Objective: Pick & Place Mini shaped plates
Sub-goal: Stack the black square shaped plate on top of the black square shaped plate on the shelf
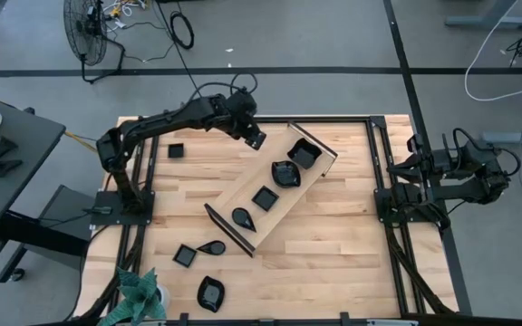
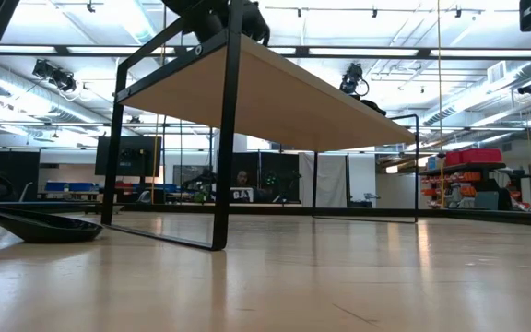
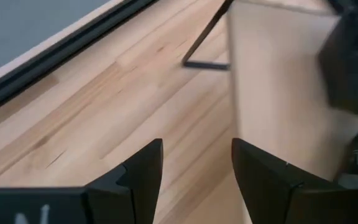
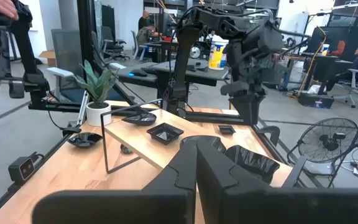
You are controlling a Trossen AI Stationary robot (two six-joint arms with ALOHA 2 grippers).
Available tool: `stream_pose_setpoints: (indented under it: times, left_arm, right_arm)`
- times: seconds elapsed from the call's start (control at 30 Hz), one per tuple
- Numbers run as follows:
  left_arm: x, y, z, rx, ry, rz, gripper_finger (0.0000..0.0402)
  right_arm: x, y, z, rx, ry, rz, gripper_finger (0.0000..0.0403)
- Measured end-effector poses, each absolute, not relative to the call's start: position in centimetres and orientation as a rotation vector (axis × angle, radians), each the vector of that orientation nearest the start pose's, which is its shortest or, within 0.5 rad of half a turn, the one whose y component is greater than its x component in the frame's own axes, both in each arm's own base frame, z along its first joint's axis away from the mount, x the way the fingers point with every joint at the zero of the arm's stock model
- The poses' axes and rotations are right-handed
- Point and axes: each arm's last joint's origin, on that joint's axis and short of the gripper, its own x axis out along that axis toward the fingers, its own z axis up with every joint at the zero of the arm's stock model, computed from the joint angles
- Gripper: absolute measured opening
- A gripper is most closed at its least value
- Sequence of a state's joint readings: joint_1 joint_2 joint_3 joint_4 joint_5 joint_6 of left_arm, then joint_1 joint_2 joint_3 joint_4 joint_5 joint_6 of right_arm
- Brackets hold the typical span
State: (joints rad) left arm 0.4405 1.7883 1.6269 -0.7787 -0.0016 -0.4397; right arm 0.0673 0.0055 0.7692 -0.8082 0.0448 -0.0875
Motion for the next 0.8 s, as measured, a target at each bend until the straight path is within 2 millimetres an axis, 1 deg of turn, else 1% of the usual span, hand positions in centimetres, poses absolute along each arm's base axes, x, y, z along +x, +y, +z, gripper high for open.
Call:
stream_pose_setpoints:
  times: [0.4,0.5,0.8]
  left_arm:
    - [33.7,15.9,25.6,-0.676,0.972,0.655,0.0197]
    - [33.1,15.7,24.5,-0.698,1.005,0.673,0.0197]
    - [30.3,14.6,23.2,-0.731,1.040,0.728,0.0197]
  right_arm:
    - [-1.2,-0.2,31.3,-0.090,0.043,0.024,0.0010]
    - [-1.2,-0.2,31.3,-0.090,0.043,0.024,0.0010]
    - [-1.2,-0.2,31.3,-0.090,0.043,0.024,0.0010]
